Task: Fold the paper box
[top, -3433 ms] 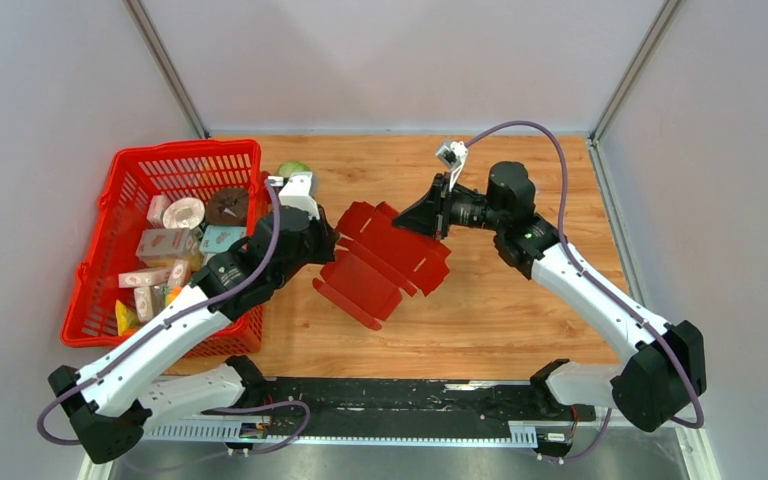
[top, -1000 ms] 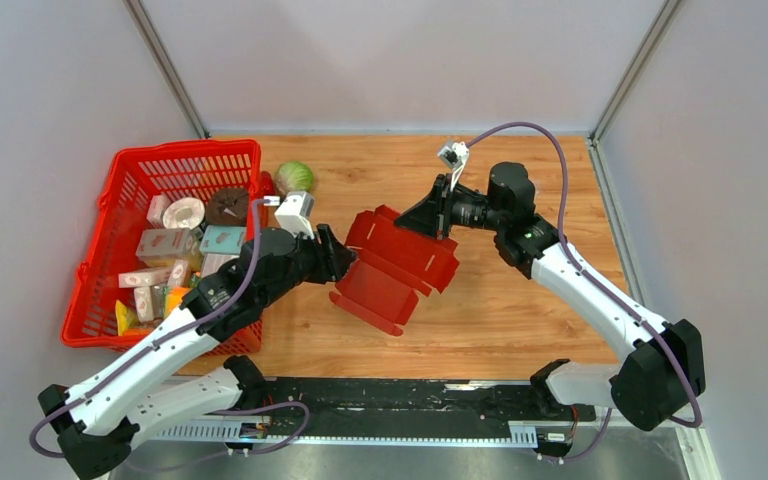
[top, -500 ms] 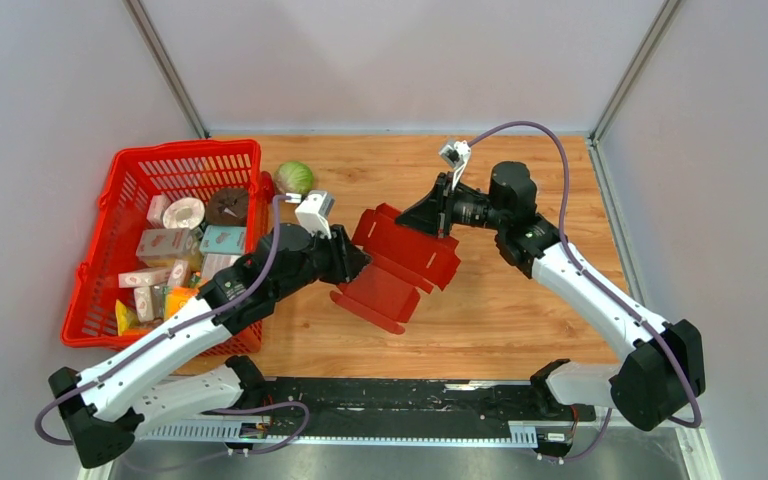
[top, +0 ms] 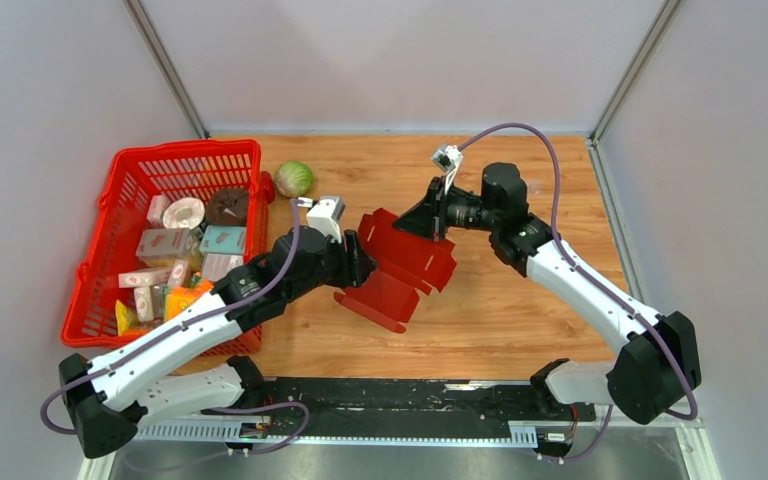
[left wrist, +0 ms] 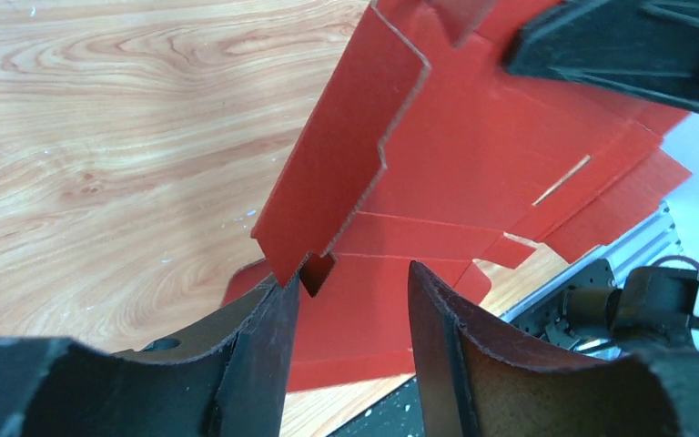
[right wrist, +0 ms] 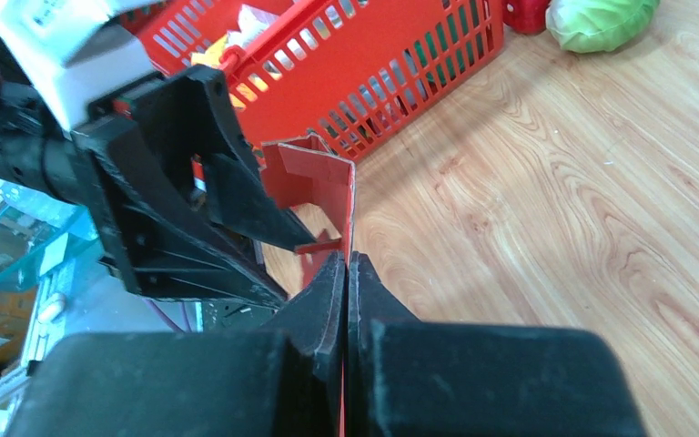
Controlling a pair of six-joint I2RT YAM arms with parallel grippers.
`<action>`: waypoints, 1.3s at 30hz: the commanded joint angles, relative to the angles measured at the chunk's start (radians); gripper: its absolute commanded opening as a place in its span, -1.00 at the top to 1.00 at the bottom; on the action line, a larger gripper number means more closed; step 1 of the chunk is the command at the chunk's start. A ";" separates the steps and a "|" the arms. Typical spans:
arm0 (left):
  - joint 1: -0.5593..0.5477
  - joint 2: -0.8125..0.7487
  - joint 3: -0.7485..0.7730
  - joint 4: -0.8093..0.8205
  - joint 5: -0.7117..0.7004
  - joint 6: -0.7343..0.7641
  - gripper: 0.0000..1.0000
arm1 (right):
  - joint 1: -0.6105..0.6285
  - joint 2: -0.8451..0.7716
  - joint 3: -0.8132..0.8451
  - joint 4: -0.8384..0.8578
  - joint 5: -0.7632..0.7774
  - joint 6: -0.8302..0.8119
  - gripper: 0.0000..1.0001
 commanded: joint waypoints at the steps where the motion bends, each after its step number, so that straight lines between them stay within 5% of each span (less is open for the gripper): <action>1: -0.016 -0.081 0.064 -0.056 -0.001 0.065 -0.13 | 0.025 0.011 0.047 -0.043 0.016 -0.111 1.00; 9: -0.016 -0.152 0.195 -0.241 -0.064 0.157 -0.13 | 0.068 0.059 0.102 -0.184 0.066 -0.251 1.00; 17: -0.014 0.095 0.454 -0.347 -0.124 0.283 0.05 | 0.083 0.082 0.119 -0.215 0.034 -0.276 1.00; 39: -0.014 0.280 0.504 -0.346 -0.112 0.357 0.25 | 0.083 0.090 0.124 -0.207 0.006 -0.263 1.00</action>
